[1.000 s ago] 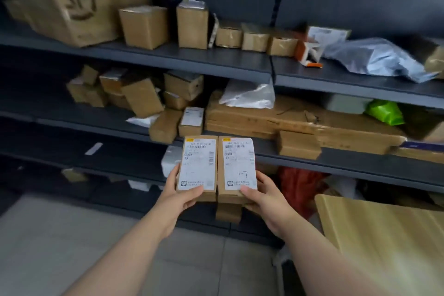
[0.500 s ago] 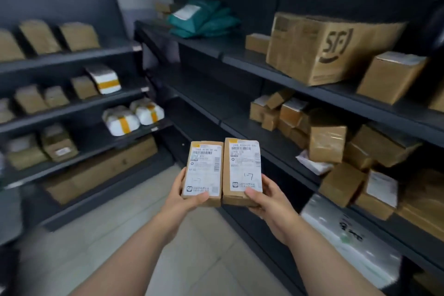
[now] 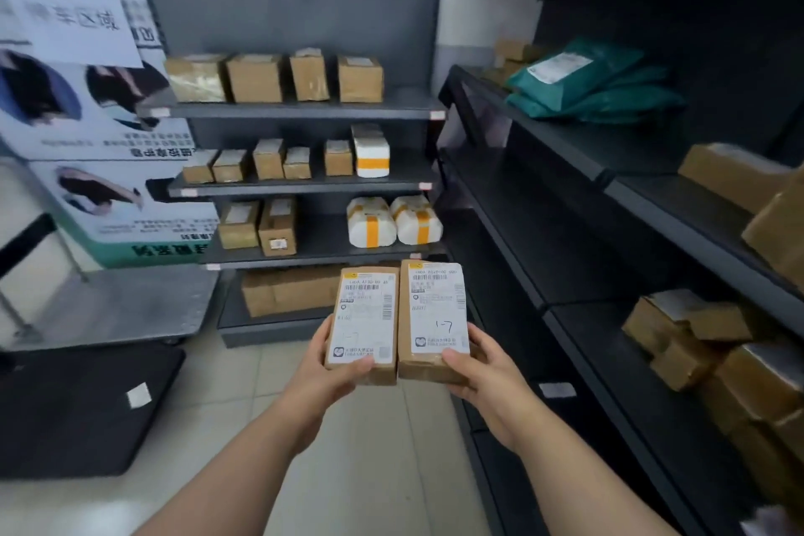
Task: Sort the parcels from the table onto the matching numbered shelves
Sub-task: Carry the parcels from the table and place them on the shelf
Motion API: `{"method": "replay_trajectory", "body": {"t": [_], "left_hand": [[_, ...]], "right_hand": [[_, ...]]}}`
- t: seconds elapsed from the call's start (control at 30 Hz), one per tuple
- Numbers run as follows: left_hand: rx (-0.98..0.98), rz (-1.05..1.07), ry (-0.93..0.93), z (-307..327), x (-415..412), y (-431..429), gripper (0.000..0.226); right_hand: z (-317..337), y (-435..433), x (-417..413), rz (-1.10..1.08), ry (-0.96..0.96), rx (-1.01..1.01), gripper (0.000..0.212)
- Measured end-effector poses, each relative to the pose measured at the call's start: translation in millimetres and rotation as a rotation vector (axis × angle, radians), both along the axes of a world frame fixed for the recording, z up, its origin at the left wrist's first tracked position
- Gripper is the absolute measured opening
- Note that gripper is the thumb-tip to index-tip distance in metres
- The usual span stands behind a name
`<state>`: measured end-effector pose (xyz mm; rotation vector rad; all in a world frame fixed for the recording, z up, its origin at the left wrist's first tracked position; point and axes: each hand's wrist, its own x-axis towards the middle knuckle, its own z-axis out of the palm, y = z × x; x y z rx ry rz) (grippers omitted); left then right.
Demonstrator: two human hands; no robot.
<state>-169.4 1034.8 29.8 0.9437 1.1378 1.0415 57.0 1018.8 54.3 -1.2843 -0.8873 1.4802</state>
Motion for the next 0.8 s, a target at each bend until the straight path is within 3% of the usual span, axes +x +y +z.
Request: {"method": "replay_trajectory", "body": {"t": [0.4,0.63,0.8], "left_hand": [[-0.045,0.179,-0.025,-27,8,50,0.09],[-0.079,0.21,-0.081,-42,-11,121,0.081],[-0.084,0.149,-0.094,-45,-31,202,0.092]], "right_hand": [[-27,98,3,0.182,0.018,-0.064,0.058],[-38,169,-19,0.152,0.014,-0.095,0.052],[-37,234,-33,0.079,0.004,-0.101,0.051]]}}
